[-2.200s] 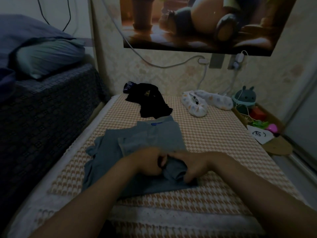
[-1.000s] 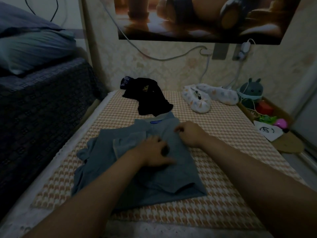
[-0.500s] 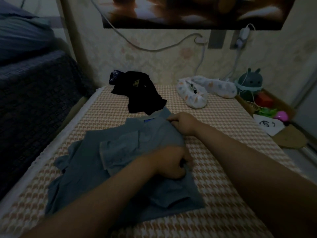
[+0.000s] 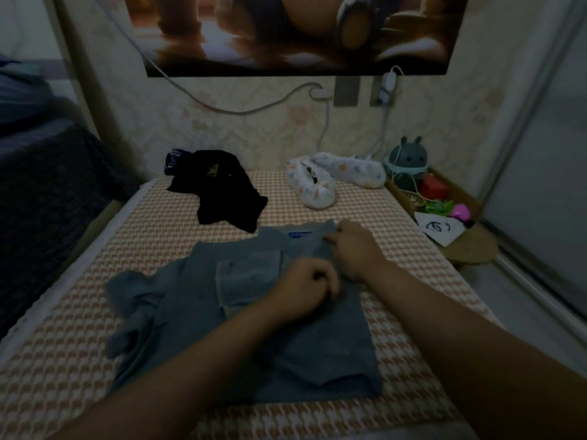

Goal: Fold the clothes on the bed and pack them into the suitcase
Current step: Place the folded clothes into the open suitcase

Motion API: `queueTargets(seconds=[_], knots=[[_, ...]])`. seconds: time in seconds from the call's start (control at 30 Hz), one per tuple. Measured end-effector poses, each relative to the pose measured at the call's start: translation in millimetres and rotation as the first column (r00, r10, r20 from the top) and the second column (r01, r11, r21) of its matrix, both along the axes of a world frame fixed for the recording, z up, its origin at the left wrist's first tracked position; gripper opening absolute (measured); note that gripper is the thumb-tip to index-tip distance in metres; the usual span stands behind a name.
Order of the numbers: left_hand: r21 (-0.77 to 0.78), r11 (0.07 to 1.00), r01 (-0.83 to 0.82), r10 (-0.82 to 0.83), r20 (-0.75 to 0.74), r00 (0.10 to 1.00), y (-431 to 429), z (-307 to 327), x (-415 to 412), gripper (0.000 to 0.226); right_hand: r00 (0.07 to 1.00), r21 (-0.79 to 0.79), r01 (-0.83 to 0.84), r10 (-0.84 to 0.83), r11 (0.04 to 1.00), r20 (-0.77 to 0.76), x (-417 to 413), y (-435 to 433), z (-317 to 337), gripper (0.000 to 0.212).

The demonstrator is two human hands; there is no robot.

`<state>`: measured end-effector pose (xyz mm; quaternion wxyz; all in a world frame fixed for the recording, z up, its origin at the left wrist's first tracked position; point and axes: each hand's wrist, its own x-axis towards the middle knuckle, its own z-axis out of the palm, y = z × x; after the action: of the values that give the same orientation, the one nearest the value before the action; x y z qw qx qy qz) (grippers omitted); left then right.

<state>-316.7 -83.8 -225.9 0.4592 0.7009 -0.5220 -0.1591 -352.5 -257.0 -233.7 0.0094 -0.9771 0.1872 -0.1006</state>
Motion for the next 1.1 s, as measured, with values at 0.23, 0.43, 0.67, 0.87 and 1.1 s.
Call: queueTargets(seconds=[0.23,0.43,0.67,0.87,1.1], knots=[[0.570,0.733,-0.372,0.024,0.524,0.851,52.2,-41.9,87.9,0.066,0.960,0.201,-0.100,0.148,0.974,-0.239,18.7,36.6,-25.0,0.060],[0.677,0.572,-0.463,0.013,0.557,0.831,64.9,-35.7,89.6,0.080,0.943,0.088,-0.037,0.064,0.995,-0.328,28.0,36.0,-33.5,0.070],[0.563,0.736,-0.377,-0.054,0.604,0.795,85.3,-35.1,66.2,0.072,0.963,0.257,-0.241,0.263,0.936,-0.056,-15.3,96.0,-31.8,0.064],[0.542,0.794,-0.274,-0.049,0.506,0.861,122.6,-25.9,57.2,0.059,0.919,0.174,-0.246,0.287,0.953,-0.270,-39.6,151.3,-22.3,0.068],[0.019,0.887,-0.462,0.374,0.560,0.739,185.8,-14.2,97.6,0.044,0.934,0.302,-0.299,0.343,0.905,-0.102,-1.8,190.5,23.9,0.051]])
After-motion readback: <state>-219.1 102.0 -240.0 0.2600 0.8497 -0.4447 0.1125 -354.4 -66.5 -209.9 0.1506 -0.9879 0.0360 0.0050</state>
